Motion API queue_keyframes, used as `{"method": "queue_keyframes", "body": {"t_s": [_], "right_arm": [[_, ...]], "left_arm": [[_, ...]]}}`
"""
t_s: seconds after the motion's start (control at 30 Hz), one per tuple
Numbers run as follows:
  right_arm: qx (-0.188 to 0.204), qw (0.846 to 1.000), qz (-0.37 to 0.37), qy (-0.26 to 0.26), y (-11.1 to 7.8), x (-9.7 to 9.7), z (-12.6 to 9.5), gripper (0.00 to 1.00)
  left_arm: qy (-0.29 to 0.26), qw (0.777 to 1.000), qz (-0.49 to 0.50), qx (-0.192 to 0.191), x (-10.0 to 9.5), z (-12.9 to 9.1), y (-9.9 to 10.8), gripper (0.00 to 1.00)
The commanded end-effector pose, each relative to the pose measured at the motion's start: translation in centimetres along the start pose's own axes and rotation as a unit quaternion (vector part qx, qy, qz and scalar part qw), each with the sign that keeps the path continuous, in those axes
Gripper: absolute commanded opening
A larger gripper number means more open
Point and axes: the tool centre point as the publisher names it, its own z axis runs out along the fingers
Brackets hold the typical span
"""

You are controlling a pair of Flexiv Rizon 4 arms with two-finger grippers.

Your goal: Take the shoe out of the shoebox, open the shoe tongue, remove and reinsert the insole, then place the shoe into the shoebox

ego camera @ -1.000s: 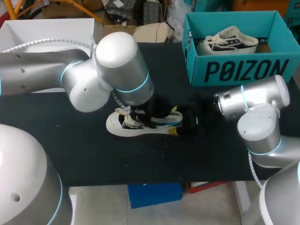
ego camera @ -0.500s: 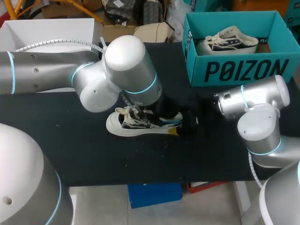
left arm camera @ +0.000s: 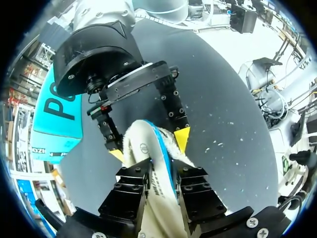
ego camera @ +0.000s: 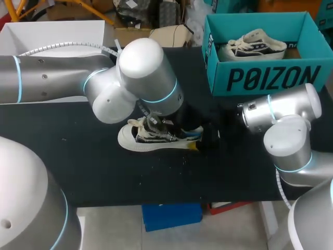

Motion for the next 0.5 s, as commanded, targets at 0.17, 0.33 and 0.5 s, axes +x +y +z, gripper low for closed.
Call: {"method": "queue_keyframes", "body": {"t_s": [0.17, 0.33, 0.5], "right_arm": [[0.000, 1.000, 0.001, 0.000, -0.3, -0.2, 0.1, 0.00], [0.000, 1.000, 0.001, 0.000, -0.3, -0.2, 0.1, 0.00], [0.000, 1.000, 0.001, 0.000, -0.3, -0.2, 0.1, 0.00]], "left_arm": [[0.002, 1.000, 0.001, -0.001, -0.3, 0.8, -0.4, 0.10], [0.005, 1.000, -0.004, -0.004, -0.2, 1.0, -0.5, 0.00], [0.009, 1.000, -0.005, 0.012, 0.3, -0.3, -0.7, 0.00]]}}
